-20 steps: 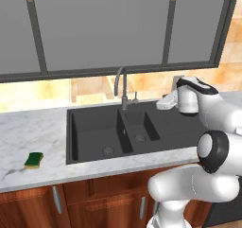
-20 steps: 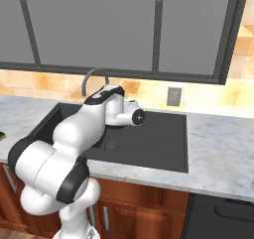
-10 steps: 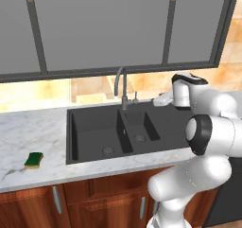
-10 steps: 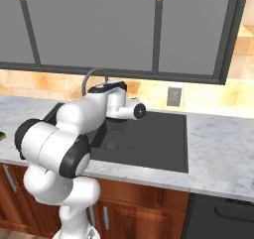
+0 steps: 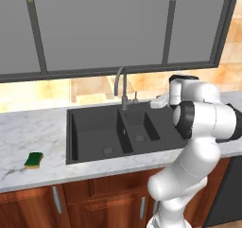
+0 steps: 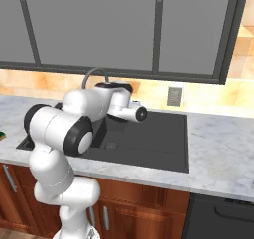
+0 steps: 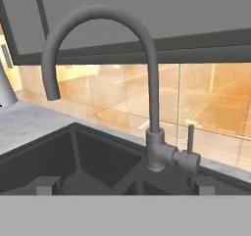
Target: Soak the sponge with water for a few seconds and then drop it inside the sink.
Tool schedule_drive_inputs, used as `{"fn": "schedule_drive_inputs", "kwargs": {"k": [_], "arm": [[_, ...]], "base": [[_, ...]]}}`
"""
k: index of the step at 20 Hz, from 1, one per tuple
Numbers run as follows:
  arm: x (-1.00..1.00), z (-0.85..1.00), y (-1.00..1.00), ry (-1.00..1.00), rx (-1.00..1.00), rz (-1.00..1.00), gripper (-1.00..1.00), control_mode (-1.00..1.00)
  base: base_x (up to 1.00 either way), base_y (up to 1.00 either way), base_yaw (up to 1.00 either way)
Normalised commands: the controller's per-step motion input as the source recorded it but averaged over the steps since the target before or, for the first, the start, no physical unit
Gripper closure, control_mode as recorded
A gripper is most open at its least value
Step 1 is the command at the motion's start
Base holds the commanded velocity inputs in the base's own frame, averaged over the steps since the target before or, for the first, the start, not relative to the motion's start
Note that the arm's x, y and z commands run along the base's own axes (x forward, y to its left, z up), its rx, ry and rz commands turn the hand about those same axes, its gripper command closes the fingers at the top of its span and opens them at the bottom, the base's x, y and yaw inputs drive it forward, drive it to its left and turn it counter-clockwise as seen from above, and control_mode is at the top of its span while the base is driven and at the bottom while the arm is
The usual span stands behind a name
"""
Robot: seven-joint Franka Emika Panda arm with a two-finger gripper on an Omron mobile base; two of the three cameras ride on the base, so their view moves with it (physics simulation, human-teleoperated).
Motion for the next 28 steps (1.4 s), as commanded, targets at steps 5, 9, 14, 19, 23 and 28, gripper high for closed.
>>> {"fn": "schedule_drive_inputs", "kwargs": {"k": [5,9,14,19,23,28], "arm": [[0.06,-0.04,0.0,-0.01,0.05,0.0,-1.0,-1.0],[0.04,-0.01,0.0,-0.01,0.05,0.0,-1.0,-1.0],[0.0,0.0,0.0,0.0,0.02,0.0,-1.0,-1.0],[0.0,0.0,0.03,0.0,0.0,0.02,-1.0,-1.0],[0.0,0.0,0.11,0.0,0.0,0.07,-1.0,-1.0],[0.0,0.01,0.06,0.0,0.03,0.07,-1.0,-1.0]], "base": [[0.0,0.0,0.0],[0.0,0.0,0.0],[0.0,0.0,0.0],[0.0,0.0,0.0],[0.0,0.0,0.0],[0.0,0.0,0.0]]}}
